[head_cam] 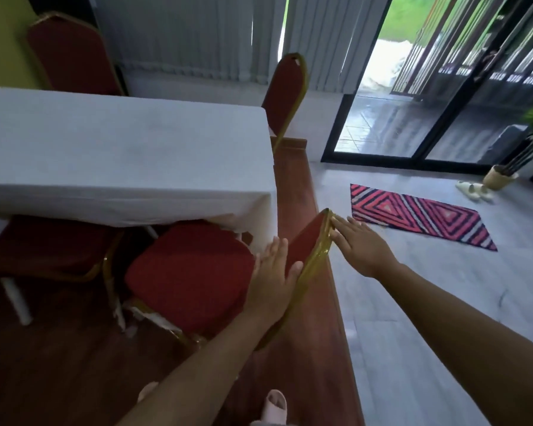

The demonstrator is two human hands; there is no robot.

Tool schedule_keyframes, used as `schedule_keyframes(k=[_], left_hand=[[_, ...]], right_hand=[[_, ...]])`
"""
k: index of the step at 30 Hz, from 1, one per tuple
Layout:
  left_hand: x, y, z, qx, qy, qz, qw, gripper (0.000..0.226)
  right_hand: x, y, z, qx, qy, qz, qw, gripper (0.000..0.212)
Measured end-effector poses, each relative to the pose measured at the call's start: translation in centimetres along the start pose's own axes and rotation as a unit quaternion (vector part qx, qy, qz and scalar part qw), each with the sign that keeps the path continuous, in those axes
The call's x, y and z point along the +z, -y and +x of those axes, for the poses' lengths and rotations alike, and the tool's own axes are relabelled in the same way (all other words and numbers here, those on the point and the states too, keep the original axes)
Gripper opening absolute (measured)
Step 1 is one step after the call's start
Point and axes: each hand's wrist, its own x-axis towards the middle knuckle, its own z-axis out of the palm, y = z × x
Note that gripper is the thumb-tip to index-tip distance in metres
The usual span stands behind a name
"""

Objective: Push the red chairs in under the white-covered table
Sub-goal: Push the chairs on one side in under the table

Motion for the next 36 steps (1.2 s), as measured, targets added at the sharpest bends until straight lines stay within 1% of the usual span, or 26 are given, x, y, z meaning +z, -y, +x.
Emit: schedule_keyframes(k=[3, 5, 8, 11, 12, 15, 18, 21, 24, 28, 31, 34, 36], left_hand=[[0.5, -0.4, -0.9, -0.063, -0.049, -0.022, 0.997, 0.081], [0.7, -0.7, -1.8, -0.075, -0.058, -0.007, 0.996, 0.081], [1.4, -2.3, -3.0, -0.03, -0.062, 0.037, 0.997, 0.083], [1.9, -2.7, -3.6, -0.012, -0.058, 0.099, 0.993, 0.074], [1.8, -2.5, -3.5, -0.002, -0.057, 0.116, 0.992, 0.07], [1.7, -1.8, -3.5, 0.045, -0.062, 0.158, 0.984, 0.064], [1.6, -1.4, -3.9, 0.08, -0.071, 0.166, 0.98, 0.06], [1.0, -0.9, -4.7, 0.118, -0.085, 0.149, 0.978, 0.055], [-0.1, 0.0, -5.6, 0.126, -0.093, 0.148, 0.977, 0.058], [-2.3, 2.1, -5.9, 0.108, -0.088, 0.181, 0.974, 0.068], [-4.4, 4.1, -6.2, 0.075, -0.077, 0.205, 0.973, 0.074], [-7.0, 6.6, -7.2, 0.03, -0.056, 0.248, 0.967, 0.079], [-9.1, 8.5, -7.9, 0.0, -0.04, 0.284, 0.958, 0.08]], right_hand=[[0.4, -0.2, 0.4, -0.017, -0.018, 0.044, 0.999, 0.067], [0.1, 0.2, 1.0, -0.043, -0.031, 0.056, 0.997, 0.066], [0.4, 1.2, 1.7, -0.078, -0.046, 0.068, 0.994, 0.061], [1.1, 1.9, 1.3, -0.068, -0.078, 0.109, 0.989, 0.052], [1.2, 2.0, 1.2, -0.063, -0.089, 0.118, 0.987, 0.052], [0.8, 2.2, 1.0, -0.07, -0.112, 0.117, 0.984, 0.067], [0.8, 2.4, 0.4, -0.067, -0.13, 0.113, 0.983, 0.071], [1.5, 2.5, -0.6, -0.064, -0.152, 0.113, 0.98, 0.067], [2.2, 2.6, -1.7, -0.072, -0.169, 0.113, 0.976, 0.063], [2.9, 3.9, -2.5, -0.082, -0.162, 0.114, 0.977, 0.06], [3.1, 5.8, -2.8, -0.099, -0.146, 0.118, 0.977, 0.061], [3.5, 8.1, -3.1, -0.134, -0.138, 0.128, 0.973, 0.063], [3.9, 9.8, -3.1, -0.175, -0.13, 0.127, 0.968, 0.065]])
